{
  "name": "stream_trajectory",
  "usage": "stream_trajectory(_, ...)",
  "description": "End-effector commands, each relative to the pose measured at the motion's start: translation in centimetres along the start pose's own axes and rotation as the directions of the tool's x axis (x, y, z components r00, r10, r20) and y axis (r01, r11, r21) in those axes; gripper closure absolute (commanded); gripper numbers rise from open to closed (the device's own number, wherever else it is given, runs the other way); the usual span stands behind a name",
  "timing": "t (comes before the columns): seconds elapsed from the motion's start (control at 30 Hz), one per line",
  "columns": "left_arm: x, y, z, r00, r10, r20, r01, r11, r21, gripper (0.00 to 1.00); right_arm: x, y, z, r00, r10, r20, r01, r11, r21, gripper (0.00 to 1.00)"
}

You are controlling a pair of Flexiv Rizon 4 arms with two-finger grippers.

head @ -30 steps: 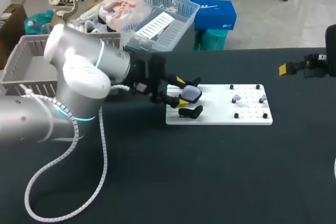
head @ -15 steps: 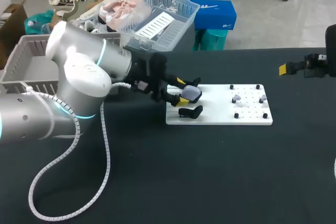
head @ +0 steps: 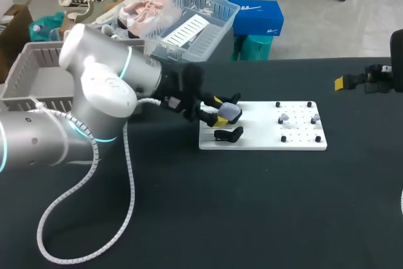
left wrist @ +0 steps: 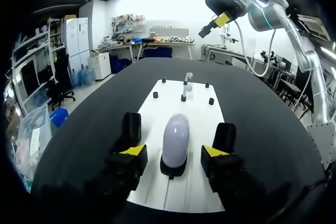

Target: Pick up each earbud case from the left stands, insert the matching earbuds, close the lid, and place the case in the box.

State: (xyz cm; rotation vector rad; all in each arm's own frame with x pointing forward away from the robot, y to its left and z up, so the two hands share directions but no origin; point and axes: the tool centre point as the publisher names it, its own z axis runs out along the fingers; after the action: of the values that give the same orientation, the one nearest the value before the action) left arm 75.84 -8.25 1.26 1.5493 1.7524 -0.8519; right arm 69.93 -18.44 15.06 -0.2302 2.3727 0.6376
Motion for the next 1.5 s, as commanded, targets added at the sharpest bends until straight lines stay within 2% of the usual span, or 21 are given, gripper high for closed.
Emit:
stream_trajectory(0.03,-0.15,0.34,0.26,1.000,-0.005,-0.008,0.005,1.000,0.007,0.33,-0.03,-0.12,0.05,1.000,-0.001,-0.001,0.001,1.000,-0.004,0.00)
stream_trajectory(0.27,-0.33,0.48,0.32,1.000,-0.015,-0.004,0.015,1.000,0.005,0.36,-0.03,-0.12,0.05,1.000,-0.001,-0.001,0.001,1.000,-0.004,0.00)
stream_trajectory(0.33,-0.35,0.54,0.34,1.000,-0.017,-0.004,0.017,1.000,0.005,0.42,-0.03,-0.12,0.05,1.000,-0.001,-0.001,0.001,1.000,-0.004,0.00)
stream_trajectory(0.4,-0.41,0.64,0.33,1.000,-0.021,-0.004,0.021,1.000,0.001,0.44,-0.03,-0.12,0.05,1.000,-0.001,-0.001,0.001,1.000,-0.004,0.00)
stream_trajectory(0.43,-0.42,0.67,0.33,1.000,-0.021,-0.004,0.021,1.000,0.000,0.42,-0.03,-0.12,0.05,1.000,-0.001,-0.001,0.001,1.000,-0.004,0.00)
stream_trajectory(0.57,-0.50,0.87,0.43,1.000,-0.025,-0.002,0.025,1.000,-0.001,0.51,-0.03,-0.12,0.05,1.000,-0.001,-0.001,0.001,1.000,-0.004,0.00)
stream_trajectory(0.83,-0.59,0.98,0.46,1.000,-0.029,-0.003,0.029,1.000,-0.001,0.54,-0.03,-0.12,0.05,1.000,-0.001,-0.001,0.001,1.000,-0.004,0.00)
stream_trajectory(0.9,-0.53,0.99,0.49,1.000,-0.030,-0.005,0.030,1.000,-0.001,0.56,-0.03,-0.12,0.05,1.000,-0.001,-0.001,0.001,1.000,-0.004,0.00)
stream_trajectory(0.97,-0.45,0.99,0.51,0.999,-0.031,-0.007,0.031,1.000,0.000,0.65,-0.03,-0.12,0.05,1.000,-0.001,-0.001,0.001,1.000,-0.004,0.00)
stream_trajectory(1.07,-0.37,0.99,0.44,1.000,-0.030,-0.009,0.030,1.000,0.000,0.69,-0.03,-0.12,0.05,1.000,-0.001,-0.001,0.001,1.000,-0.004,0.00)
stream_trajectory(1.27,-0.21,1.06,0.33,0.999,-0.030,-0.012,0.030,1.000,-0.002,0.72,-0.03,-0.12,0.05,1.000,-0.001,-0.001,0.001,1.000,-0.004,0.00)
stream_trajectory(1.37,-0.19,1.02,0.25,0.999,-0.030,-0.013,0.030,1.000,0.000,0.80,-0.03,-0.12,0.05,1.000,-0.001,-0.001,0.001,1.000,-0.004,0.00)
stream_trajectory(1.43,-0.19,0.96,0.22,0.999,-0.032,-0.013,0.032,0.999,0.001,0.95,-0.03,-0.12,0.05,1.000,-0.001,-0.001,0.001,1.000,-0.004,0.00)
stream_trajectory(1.47,-0.18,0.92,0.20,0.999,-0.033,-0.012,0.033,0.999,0.001,1.00,-0.03,-0.12,0.05,1.000,-0.001,-0.001,0.001,1.000,-0.004,0.00)
stream_trajectory(1.5,-0.17,0.84,0.20,0.999,-0.035,-0.012,0.035,0.999,0.001,1.00,-0.03,-0.12,0.05,1.000,-0.001,-0.001,0.001,1.000,-0.004,0.00)
